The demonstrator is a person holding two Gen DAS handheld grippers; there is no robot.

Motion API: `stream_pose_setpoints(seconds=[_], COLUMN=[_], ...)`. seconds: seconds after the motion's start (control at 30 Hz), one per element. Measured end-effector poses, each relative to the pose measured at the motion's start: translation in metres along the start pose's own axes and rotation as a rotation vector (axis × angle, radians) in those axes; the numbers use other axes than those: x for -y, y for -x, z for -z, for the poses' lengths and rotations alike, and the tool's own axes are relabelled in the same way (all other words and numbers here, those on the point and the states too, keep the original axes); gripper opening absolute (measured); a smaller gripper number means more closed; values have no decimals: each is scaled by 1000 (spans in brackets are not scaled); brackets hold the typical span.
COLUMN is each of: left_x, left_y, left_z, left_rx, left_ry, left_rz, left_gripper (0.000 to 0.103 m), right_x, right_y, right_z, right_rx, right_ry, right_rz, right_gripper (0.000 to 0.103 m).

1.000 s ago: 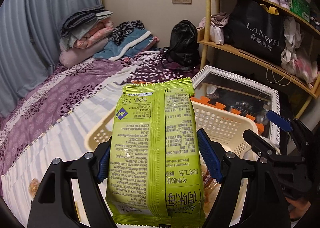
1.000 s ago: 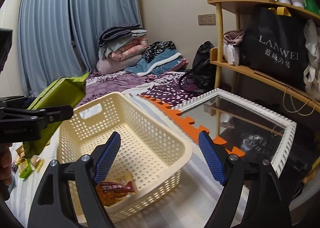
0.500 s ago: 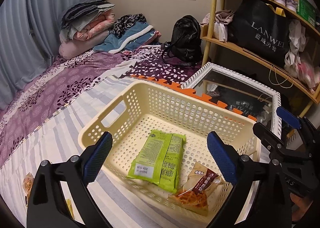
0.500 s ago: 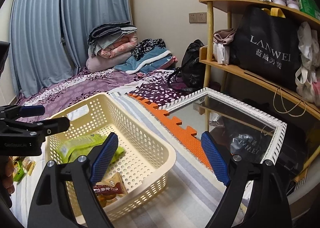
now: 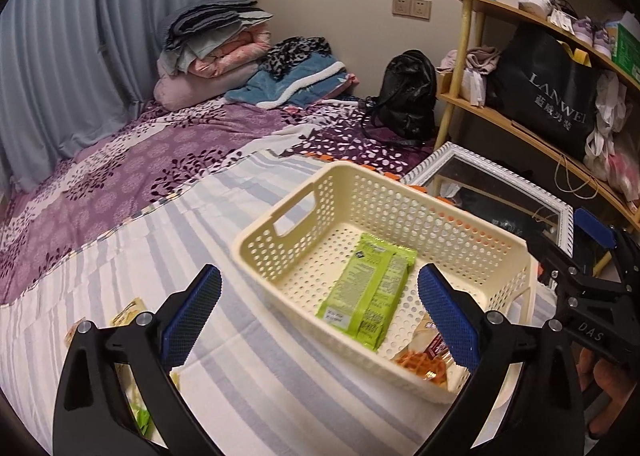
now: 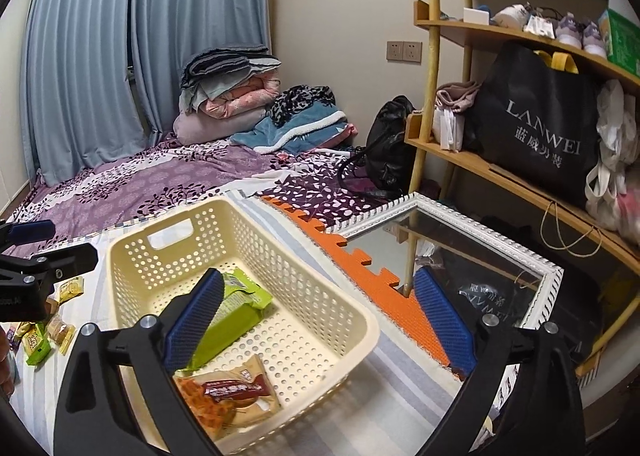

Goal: Organize snacks
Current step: 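Move both tools back toward the snack pile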

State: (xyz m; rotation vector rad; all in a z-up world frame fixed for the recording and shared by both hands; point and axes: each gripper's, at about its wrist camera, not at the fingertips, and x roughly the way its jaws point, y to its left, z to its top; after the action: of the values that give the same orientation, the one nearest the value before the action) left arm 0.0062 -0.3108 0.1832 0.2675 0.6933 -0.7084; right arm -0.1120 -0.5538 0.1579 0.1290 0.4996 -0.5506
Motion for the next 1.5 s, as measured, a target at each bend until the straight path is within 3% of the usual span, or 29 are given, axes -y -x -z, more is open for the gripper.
stream_pose_setpoints(seconds=[0.53, 1.5], left_x=[-74, -184], left_y=[41, 90], left_z=[41, 115], left_rx=[9, -1], left_ry=[144, 351], left_rz=[-51, -159], left_gripper=[100, 100], right_x=[-62, -189], right_y=[27, 41], right_z=[-15, -2], right_rx=[-2, -84], right_ry=[98, 283], right_rz=[-63, -232], right_gripper=[97, 97])
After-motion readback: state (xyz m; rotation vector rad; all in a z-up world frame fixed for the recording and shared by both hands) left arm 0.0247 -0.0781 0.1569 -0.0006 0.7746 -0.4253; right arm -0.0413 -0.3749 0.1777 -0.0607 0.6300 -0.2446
